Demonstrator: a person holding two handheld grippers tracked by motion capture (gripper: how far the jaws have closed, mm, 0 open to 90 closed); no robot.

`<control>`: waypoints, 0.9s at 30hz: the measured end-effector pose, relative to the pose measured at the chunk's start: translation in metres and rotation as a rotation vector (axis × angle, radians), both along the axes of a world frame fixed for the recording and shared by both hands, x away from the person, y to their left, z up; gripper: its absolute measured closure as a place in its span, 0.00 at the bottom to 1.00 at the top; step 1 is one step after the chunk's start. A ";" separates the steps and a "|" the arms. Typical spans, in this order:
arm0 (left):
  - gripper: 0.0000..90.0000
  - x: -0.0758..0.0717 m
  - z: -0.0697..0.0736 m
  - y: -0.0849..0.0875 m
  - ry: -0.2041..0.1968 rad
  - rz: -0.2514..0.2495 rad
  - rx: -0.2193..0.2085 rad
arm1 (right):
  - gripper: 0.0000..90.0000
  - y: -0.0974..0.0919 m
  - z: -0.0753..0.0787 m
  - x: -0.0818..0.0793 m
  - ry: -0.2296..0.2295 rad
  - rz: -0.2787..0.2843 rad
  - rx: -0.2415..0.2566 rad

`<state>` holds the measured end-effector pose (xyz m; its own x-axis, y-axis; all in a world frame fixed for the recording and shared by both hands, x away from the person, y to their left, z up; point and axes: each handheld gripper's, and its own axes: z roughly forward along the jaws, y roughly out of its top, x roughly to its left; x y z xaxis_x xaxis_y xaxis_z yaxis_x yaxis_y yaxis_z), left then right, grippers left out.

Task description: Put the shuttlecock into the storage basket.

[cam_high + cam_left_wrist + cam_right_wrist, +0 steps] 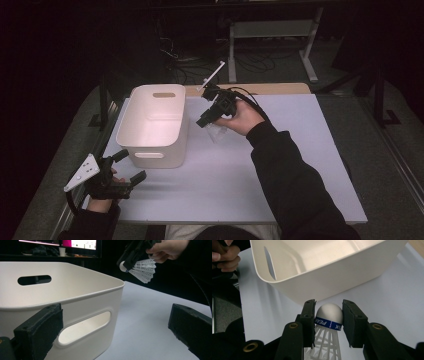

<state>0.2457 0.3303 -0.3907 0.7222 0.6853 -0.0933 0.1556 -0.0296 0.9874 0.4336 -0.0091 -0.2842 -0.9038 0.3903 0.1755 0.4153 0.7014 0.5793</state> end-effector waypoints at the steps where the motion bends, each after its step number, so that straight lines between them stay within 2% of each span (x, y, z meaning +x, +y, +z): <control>1: 0.00 0.000 0.000 0.000 0.000 0.000 0.000 | 0.70 0.000 0.001 0.000 -0.001 0.000 0.004; 12: 0.00 0.000 0.000 0.000 -0.002 -0.002 0.000 | 0.70 -0.001 0.022 0.006 -0.029 -0.003 0.048; 27: 0.00 0.000 0.000 0.000 -0.005 -0.002 0.000 | 0.70 0.013 0.034 0.015 -0.046 0.011 0.067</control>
<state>0.2453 0.3306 -0.3907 0.7241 0.6838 -0.0896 0.1510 -0.0304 0.9881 0.4486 0.0034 -0.2499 -0.9157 0.3689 0.1591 0.3796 0.6645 0.6437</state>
